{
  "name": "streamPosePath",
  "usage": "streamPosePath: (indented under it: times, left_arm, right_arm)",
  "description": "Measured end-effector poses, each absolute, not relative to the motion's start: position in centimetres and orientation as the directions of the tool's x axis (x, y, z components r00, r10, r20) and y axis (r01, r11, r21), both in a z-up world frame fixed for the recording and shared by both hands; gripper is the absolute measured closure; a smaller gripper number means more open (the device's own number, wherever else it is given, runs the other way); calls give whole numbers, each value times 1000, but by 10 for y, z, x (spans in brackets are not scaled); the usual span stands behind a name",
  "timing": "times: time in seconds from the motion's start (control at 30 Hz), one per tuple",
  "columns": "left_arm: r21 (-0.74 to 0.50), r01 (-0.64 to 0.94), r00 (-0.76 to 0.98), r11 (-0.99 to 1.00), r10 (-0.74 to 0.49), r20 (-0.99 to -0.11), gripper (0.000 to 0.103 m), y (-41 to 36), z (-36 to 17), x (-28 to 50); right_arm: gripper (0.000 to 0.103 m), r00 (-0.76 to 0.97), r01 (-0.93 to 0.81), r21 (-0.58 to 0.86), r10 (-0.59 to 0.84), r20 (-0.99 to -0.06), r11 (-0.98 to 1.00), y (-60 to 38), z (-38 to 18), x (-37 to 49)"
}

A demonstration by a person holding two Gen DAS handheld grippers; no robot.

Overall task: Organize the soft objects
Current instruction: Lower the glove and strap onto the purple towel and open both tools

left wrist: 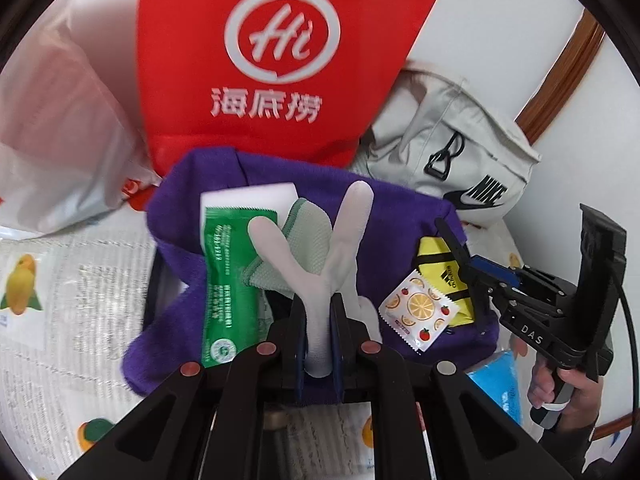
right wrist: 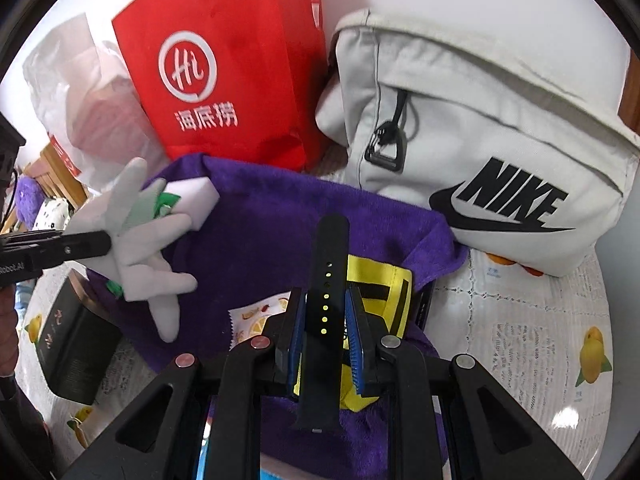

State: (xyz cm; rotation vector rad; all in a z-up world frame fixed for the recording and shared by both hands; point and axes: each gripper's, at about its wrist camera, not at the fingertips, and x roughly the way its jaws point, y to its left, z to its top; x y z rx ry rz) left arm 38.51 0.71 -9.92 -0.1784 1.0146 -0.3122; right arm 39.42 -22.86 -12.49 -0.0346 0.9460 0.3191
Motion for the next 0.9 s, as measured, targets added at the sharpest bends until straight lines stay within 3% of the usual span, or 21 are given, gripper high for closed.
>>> streamPosePath:
  times: [0.33, 0.47, 0.53, 0.9]
  left_arm:
    - [-277, 186, 445, 943, -332, -831, 88, -5, -116, 397]
    - [-254, 179, 444, 950, -309, -841, 61, -7, -115, 397]
    - [-249, 175, 463, 953, -303, -833, 51, -5, -111, 394]
    - [-214, 138, 506, 967, -254, -824, 49, 13, -80, 361]
  right_arm:
    - [82, 489, -265, 122, 242, -838, 957, -233, -145, 403]
    - [79, 486, -267, 119, 241, -840, 956, -232, -144, 403]
    - [66, 494, -263, 120, 240, -836, 957, -233, -141, 400]
    - [62, 553, -250, 123, 246, -796, 960, -236, -104, 364]
